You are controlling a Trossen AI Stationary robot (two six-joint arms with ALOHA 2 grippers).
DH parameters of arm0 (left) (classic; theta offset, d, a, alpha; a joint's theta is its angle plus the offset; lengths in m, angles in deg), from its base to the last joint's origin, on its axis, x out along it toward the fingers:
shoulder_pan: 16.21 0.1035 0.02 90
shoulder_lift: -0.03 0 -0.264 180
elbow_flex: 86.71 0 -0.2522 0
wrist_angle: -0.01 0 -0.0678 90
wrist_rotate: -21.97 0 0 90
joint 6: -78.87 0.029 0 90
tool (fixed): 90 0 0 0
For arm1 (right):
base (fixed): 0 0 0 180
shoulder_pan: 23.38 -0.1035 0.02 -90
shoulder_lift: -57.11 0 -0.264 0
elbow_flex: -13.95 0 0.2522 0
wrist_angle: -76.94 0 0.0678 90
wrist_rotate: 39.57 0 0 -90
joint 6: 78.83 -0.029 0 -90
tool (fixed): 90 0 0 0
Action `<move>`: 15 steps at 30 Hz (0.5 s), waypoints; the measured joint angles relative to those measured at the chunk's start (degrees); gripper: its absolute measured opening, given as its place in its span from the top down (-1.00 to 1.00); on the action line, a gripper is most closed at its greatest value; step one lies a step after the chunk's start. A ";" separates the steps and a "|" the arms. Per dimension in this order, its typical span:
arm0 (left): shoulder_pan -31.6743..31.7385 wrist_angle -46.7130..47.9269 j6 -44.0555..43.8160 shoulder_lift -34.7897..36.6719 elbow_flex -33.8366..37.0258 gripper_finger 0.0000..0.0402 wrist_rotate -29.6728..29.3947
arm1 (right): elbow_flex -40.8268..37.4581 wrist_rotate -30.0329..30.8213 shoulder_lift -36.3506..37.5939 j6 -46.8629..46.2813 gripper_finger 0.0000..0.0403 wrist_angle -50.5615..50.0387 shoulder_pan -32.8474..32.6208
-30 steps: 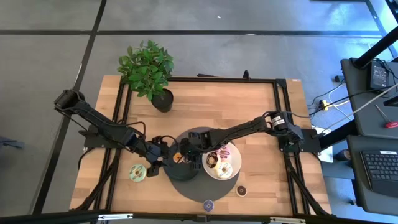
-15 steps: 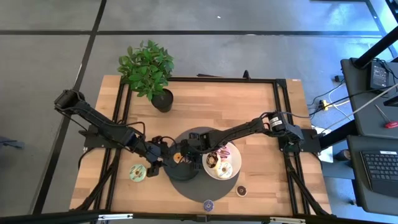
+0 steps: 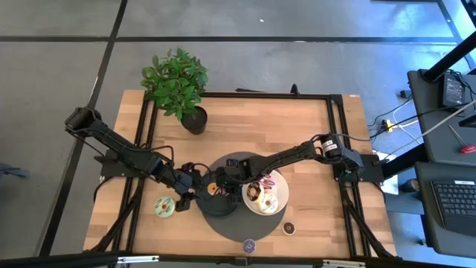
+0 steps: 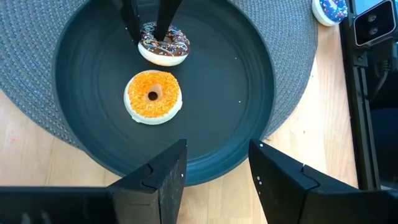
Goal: Pick & Place donuts
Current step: Put the small brown donut onto the black plate
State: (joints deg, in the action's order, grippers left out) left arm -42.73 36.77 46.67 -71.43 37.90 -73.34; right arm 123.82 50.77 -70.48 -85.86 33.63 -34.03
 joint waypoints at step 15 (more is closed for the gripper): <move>-0.02 -0.08 0.04 0.02 0.00 0.16 0.00 | 0.25 0.03 1.66 -0.18 0.26 -1.72 0.00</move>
State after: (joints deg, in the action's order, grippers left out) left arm -42.75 36.69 46.71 -71.41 37.90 -73.34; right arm 124.07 50.80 -68.81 -86.04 31.91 -34.03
